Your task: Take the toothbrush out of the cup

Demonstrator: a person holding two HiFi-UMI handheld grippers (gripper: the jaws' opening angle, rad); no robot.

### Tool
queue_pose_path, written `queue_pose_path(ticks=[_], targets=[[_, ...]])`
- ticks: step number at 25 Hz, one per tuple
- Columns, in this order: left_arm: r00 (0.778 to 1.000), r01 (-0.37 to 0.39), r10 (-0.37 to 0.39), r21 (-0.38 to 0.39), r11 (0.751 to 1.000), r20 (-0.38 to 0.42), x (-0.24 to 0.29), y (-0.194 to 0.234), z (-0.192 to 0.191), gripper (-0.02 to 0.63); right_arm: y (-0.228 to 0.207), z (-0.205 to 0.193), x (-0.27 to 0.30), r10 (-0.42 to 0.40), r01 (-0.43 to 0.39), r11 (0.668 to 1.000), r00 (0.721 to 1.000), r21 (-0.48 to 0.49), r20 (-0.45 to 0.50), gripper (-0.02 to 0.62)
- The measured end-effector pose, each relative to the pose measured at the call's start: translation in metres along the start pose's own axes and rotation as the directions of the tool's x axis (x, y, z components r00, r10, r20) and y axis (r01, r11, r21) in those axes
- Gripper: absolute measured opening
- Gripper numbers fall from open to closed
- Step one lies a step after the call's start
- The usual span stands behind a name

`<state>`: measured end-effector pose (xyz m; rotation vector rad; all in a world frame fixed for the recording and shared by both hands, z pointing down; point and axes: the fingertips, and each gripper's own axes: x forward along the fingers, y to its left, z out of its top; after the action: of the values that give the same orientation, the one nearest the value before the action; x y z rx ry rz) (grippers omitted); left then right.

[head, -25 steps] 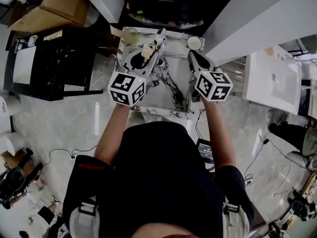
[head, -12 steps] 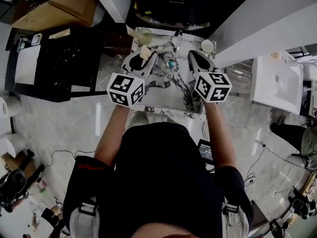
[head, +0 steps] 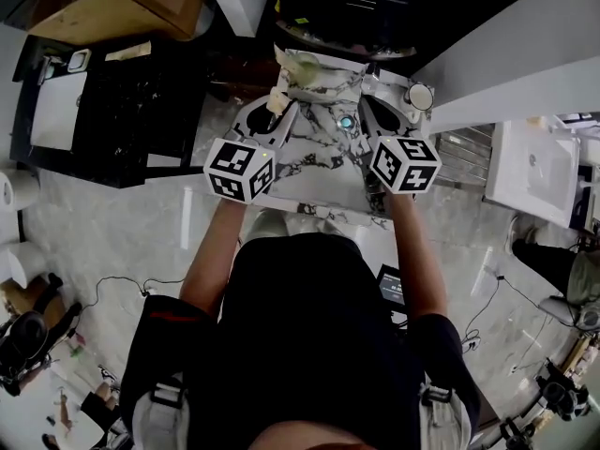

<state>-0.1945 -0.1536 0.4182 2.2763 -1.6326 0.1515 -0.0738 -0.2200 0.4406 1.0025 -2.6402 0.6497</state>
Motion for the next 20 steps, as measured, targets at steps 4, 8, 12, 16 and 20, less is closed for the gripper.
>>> queue_pose_path(ticks=[4,8,12,16,20], targets=[[1.0,-0.012,0.012,-0.019,1.0,-0.002,-0.01,0.021,-0.004,0.091,0.017,-0.003,0.017,0.008,-0.008,1.0,1.0,-0.004,-0.009,0.034],[1.0,-0.015,0.015,-0.029,0.999,-0.008,-0.016,0.039,-0.007,0.091,0.031,-0.005,0.032,0.017,-0.018,1.0,1.0,-0.007,-0.018,0.034],[1.0,-0.014,0.014,-0.042,0.999,-0.015,-0.02,0.057,-0.01,0.091,0.041,-0.007,0.049,0.013,-0.014,1.0,1.0,-0.011,-0.025,0.034],[1.0,-0.013,0.011,-0.053,0.998,-0.026,-0.023,0.072,-0.016,0.091,0.049,-0.009,0.065,0.015,-0.016,1.0,0.999,-0.016,-0.035,0.034],[0.999,-0.012,0.009,-0.064,0.998,-0.039,-0.021,0.084,-0.019,0.091,0.054,-0.011,0.079,0.017,-0.017,1.0,0.999,-0.015,-0.047,0.034]])
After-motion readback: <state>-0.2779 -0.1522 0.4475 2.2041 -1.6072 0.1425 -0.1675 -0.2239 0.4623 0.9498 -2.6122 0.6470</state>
